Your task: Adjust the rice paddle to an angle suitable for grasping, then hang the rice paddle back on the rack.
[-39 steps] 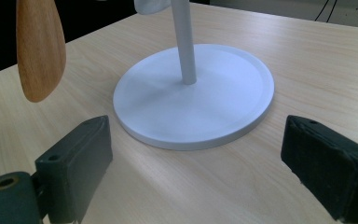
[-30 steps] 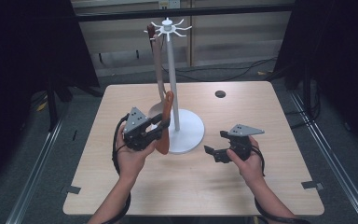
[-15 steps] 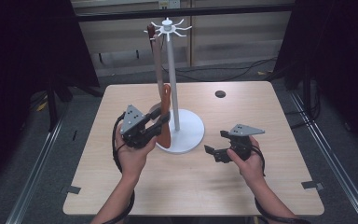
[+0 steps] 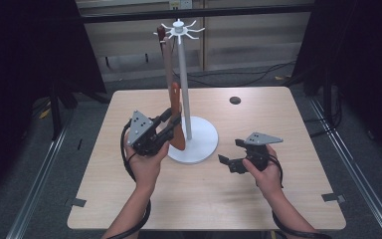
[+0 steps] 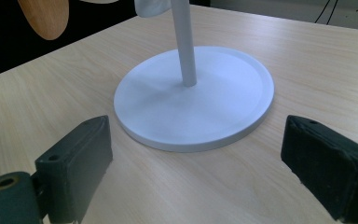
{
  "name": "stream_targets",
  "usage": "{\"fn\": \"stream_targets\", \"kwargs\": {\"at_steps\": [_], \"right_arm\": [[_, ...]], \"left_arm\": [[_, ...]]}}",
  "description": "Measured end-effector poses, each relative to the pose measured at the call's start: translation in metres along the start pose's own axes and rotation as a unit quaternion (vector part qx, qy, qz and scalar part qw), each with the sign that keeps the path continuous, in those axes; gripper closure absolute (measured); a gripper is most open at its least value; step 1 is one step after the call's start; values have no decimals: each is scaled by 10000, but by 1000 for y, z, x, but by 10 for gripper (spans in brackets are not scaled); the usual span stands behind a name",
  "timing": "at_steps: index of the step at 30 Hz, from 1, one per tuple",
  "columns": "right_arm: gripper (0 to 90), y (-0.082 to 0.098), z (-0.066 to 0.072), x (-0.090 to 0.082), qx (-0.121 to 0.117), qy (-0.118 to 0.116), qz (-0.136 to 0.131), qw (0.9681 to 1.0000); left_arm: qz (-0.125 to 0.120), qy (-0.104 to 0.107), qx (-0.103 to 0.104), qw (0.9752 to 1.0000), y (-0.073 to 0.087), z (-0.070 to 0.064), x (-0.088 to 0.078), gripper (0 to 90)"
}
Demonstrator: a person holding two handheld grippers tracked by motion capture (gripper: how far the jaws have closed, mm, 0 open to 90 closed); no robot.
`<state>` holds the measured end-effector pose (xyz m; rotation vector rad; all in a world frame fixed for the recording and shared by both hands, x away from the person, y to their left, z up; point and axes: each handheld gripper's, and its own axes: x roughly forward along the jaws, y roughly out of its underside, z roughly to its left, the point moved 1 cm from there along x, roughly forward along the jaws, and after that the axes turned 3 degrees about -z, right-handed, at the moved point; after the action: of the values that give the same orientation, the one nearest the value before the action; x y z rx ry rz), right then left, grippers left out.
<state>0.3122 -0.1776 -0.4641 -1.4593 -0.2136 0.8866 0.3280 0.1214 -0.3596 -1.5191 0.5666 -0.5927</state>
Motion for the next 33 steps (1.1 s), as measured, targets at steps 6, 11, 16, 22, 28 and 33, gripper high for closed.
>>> {"fn": "stream_targets", "kwargs": {"at_steps": [6, 11, 16, 22, 28, 33], "right_arm": [[88, 0, 0, -1, -5, -1, -16, 10000], [88, 0, 0, 0, 4, 2, -14, 10000], [88, 0, 0, 0, 13, 6, -29, 10000], [88, 0, -1, -1, 11, 6, -32, 10000], [88, 0, -1, -1, 5, -11, -38, 10000], [88, -1, -1, -2, 23, 16, -79, 10000]], "left_arm": [[-236, -73, -2, 9997, -3, -2, 1, 666], [-376, -118, 33, 9992, -8, -2, 1, 666], [-511, -103, 47, 9986, -13, -4, 4, 666], [-614, -92, 93, 9980, -21, -6, 7, 666], [-666, -118, 92, 9977, -27, -9, 10, 665], [-760, -146, 98, 9970, -31, -9, 11, 666]]}}
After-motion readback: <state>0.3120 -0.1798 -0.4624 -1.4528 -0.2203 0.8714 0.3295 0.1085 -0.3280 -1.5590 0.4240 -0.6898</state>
